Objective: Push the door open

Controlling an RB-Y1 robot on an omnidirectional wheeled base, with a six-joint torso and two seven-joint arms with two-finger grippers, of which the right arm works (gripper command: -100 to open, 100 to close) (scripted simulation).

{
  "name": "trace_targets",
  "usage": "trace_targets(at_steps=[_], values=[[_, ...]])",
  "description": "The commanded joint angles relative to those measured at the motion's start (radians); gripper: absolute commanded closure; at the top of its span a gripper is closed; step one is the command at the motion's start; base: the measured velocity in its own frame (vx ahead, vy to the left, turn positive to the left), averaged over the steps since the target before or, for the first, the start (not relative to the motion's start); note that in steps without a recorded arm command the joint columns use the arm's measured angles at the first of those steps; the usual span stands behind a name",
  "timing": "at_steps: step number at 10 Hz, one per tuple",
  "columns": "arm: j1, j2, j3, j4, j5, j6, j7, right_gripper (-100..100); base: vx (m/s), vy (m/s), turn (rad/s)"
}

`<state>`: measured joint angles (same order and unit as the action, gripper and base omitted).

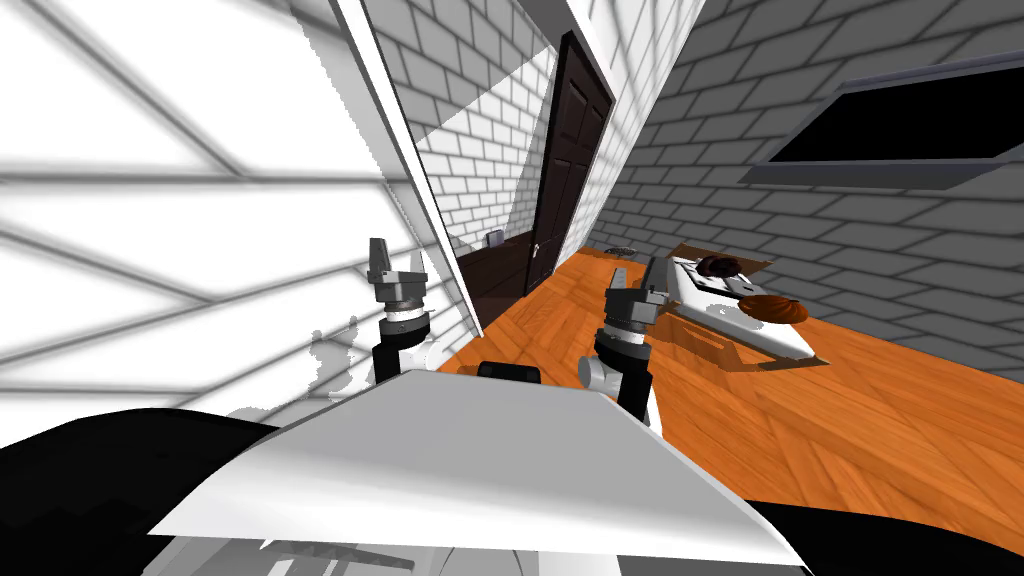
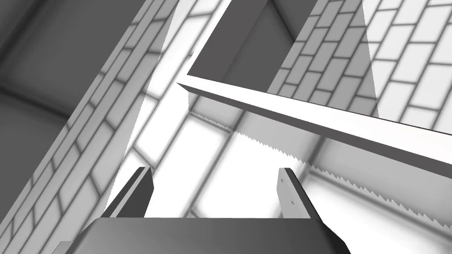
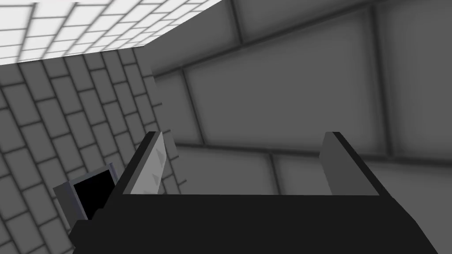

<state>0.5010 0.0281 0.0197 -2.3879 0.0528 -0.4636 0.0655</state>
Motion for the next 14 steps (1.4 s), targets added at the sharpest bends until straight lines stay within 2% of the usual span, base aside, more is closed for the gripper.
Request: trace_targets(at_steps=[1,8,9,13,14], values=[[-0.012,-0.013,0.003,0.032,0.005,-0.007,-0.006,-100,0.173,-0.004,0.039],[-0.068,-0.054,0.015,0.173,0.029,-0.038,-0.034,-100,0.111,-0.06,0.044],[-0.081,-0.061,0.018,0.204,0.034,-0.045,-0.04,-100,0.142,-0.075,0.052],[-0.109,-0.075,0.024,0.276,0.047,-0.061,-0.054,-100,0.101,-0.047,0.036],[-0.123,-0.082,0.028,0.312,0.053,-0.069,-0.061,-100,0.112,-0.078,0.056]])
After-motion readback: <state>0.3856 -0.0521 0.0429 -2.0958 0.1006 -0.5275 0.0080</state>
